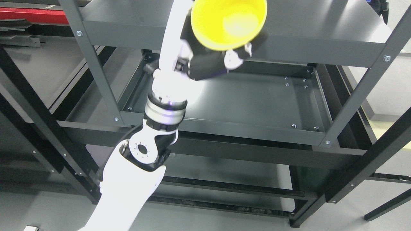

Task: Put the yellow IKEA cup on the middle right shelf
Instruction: 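Raise the yellow cup with the left hand up to the shelf level, then extend the left arm to set the cup onto the upper shelf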

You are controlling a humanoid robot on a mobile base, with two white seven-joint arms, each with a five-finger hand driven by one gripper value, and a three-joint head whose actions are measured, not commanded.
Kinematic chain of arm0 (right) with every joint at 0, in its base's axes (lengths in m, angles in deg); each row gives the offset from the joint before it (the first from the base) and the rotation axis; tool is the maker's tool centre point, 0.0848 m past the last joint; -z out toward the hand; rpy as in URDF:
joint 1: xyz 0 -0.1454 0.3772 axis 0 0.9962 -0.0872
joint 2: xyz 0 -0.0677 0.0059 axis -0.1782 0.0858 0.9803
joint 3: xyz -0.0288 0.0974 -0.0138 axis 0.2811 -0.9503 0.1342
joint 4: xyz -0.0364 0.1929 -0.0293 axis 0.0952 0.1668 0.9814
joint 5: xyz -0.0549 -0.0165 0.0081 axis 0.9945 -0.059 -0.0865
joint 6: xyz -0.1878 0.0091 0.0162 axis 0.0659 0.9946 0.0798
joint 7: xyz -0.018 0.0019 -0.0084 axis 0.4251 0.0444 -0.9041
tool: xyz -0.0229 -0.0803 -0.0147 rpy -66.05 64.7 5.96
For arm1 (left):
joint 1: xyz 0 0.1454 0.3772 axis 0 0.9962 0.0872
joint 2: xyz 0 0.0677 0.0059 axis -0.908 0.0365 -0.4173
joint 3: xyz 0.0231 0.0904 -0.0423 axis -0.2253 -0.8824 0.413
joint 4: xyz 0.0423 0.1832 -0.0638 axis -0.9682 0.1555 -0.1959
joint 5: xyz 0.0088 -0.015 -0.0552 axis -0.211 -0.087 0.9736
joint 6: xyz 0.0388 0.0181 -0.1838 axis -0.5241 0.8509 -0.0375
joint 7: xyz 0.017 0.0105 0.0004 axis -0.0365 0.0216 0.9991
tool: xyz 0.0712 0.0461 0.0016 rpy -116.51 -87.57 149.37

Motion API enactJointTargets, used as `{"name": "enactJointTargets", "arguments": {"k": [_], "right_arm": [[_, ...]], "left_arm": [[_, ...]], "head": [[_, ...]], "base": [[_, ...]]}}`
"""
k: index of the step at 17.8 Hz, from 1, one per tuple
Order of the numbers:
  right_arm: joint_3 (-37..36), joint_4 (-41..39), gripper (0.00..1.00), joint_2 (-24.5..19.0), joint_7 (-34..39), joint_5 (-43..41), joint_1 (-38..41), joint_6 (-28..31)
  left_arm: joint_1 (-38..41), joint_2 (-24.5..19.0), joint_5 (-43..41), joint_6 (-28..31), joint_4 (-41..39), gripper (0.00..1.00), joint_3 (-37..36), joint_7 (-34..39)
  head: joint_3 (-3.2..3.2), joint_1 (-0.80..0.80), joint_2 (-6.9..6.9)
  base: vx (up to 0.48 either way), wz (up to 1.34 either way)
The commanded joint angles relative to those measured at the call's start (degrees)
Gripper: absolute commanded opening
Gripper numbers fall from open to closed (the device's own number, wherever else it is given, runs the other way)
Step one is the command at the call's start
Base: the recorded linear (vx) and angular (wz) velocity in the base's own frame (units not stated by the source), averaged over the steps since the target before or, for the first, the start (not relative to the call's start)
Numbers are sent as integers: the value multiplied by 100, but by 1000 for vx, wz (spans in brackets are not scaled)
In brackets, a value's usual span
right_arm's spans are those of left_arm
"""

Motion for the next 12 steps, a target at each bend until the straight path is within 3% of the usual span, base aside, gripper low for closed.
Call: {"name": "enactJointTargets", "arguments": {"k": [1, 6, 8, 12], "right_arm": [[97, 0, 99, 100, 4, -141, 79, 4], [97, 0, 99, 100, 4, -141, 79, 4], [97, 0, 99, 100, 4, -141, 79, 4], [97, 0, 99, 100, 4, -141, 79, 4]], "left_arm": [[-1225, -100, 640, 1890, 60, 1, 129, 1041], [-1814, -100, 1371, 4309, 209, 0, 191, 1227], [-2148, -100, 1624, 4838, 532, 0, 174, 1385], [-2702, -100, 2074, 5262, 1569, 0, 296, 1659]], "head": [[0, 0, 0], [0, 0, 0], [0, 0, 0], [0, 0, 0]], "base": [[36, -99], [21, -14], [5, -8], [15, -27]]}}
